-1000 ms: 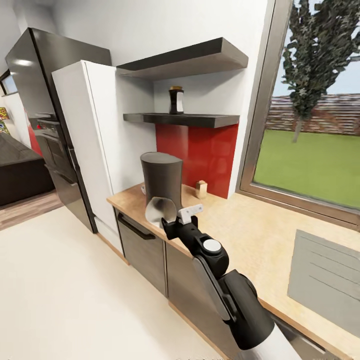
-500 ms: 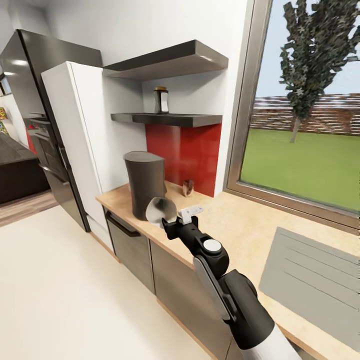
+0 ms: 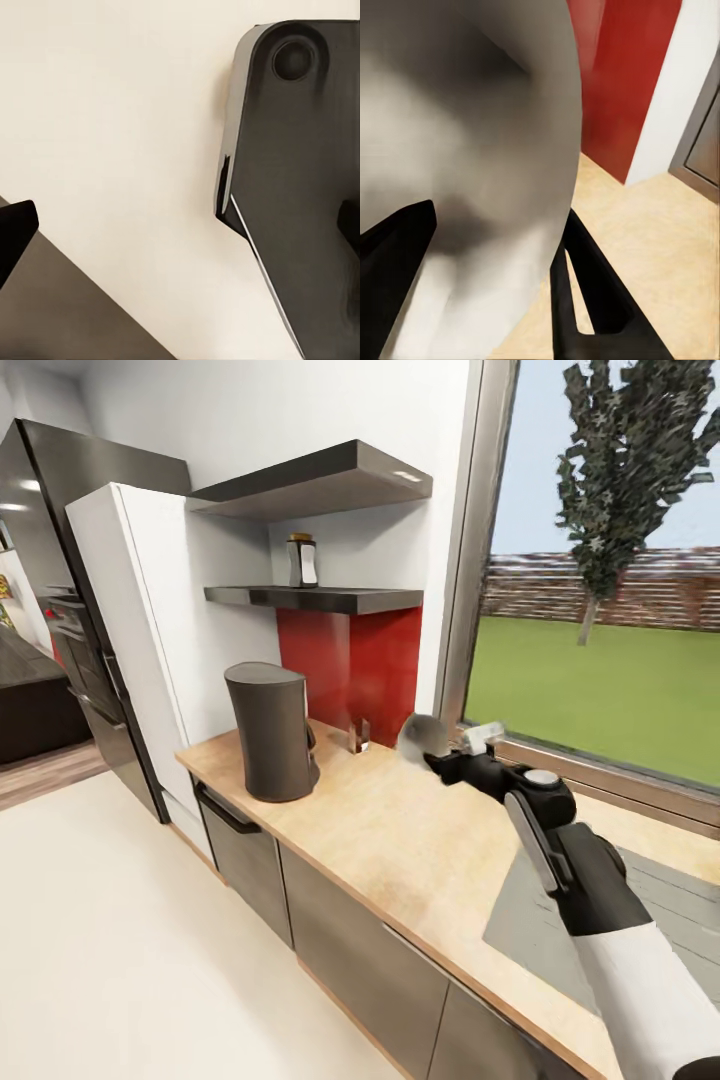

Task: Set up a coffee station on the kitchen countertop: keep the coffee maker on the countertop, move the bottle of coffee from the kitchen shelf to the counter next to the coffee maker, place a paper coffee filter on top of the coffee maker, put the saucer next to the coffee maker with the coffee cup on the saucer, and place the electric kettle next to the coffee maker.

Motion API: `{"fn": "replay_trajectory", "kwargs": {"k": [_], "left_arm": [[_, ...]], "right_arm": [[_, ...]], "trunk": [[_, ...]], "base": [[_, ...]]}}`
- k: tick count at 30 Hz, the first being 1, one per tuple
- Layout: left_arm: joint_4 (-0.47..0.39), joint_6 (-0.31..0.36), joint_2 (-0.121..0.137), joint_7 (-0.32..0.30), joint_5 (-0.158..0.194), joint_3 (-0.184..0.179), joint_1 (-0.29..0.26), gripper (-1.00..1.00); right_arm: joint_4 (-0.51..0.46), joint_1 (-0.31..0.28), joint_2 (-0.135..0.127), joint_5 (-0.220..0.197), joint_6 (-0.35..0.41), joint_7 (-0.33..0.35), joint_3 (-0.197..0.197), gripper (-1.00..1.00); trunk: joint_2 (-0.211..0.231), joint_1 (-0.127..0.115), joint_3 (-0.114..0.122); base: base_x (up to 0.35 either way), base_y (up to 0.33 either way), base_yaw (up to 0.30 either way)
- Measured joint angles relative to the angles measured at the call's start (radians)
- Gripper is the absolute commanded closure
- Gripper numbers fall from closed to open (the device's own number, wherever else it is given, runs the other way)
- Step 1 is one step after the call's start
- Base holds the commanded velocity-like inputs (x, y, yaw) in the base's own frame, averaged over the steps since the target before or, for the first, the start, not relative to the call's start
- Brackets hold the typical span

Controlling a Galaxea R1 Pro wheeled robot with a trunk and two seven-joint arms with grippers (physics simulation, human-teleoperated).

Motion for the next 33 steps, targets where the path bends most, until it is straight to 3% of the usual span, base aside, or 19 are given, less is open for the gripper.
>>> {"fn": "replay_trajectory", "kwargs": {"k": [3,5,8,12,16,26,33], "left_arm": [[0.000,0.000,0.000,-0.001,0.000,0.000,0.000,-1.00],[0.003,0.000,0.000,-0.001,0.001,-0.001,0.000,-1.00],[0.007,0.000,0.001,-0.002,0.002,-0.002,0.000,-1.00],[0.010,0.000,0.002,-0.002,0.003,-0.003,0.000,-1.00],[0.013,0.000,0.006,-0.002,0.005,-0.003,0.000,-1.00],[0.013,0.000,0.004,-0.003,0.005,-0.004,0.000,-1.00],[0.014,0.000,0.004,-0.003,0.005,-0.003,0.000,-1.00]], "right_arm": [[0.057,-0.113,-0.019,0.001,0.089,0.075,-0.006,1.00],[0.086,-0.227,-0.025,-0.001,0.235,0.190,-0.008,1.00],[0.092,-0.284,-0.025,-0.002,0.322,0.263,-0.007,1.00],[0.094,-0.301,-0.026,-0.004,0.348,0.341,-0.006,1.00],[0.091,-0.304,-0.033,-0.004,0.352,0.375,-0.007,1.00],[0.089,-0.304,-0.065,-0.007,0.351,0.441,-0.007,1.00],[0.094,-0.305,-0.066,-0.006,0.354,0.559,-0.001,1.00]], "trunk": [[0.000,0.000,0.000],[0.000,0.000,0.000],[0.000,0.000,0.000],[0.000,0.000,0.000],[0.000,0.000,0.000],[0.000,-0.001,0.000],[0.000,0.000,0.000]], "base": [[0.000,-0.004,0.000],[0.000,0.000,0.000],[0.000,0.000,0.000],[0.000,0.000,0.000],[0.059,0.005,0.000],[0.291,0.119,0.000],[0.223,0.123,0.000]]}}
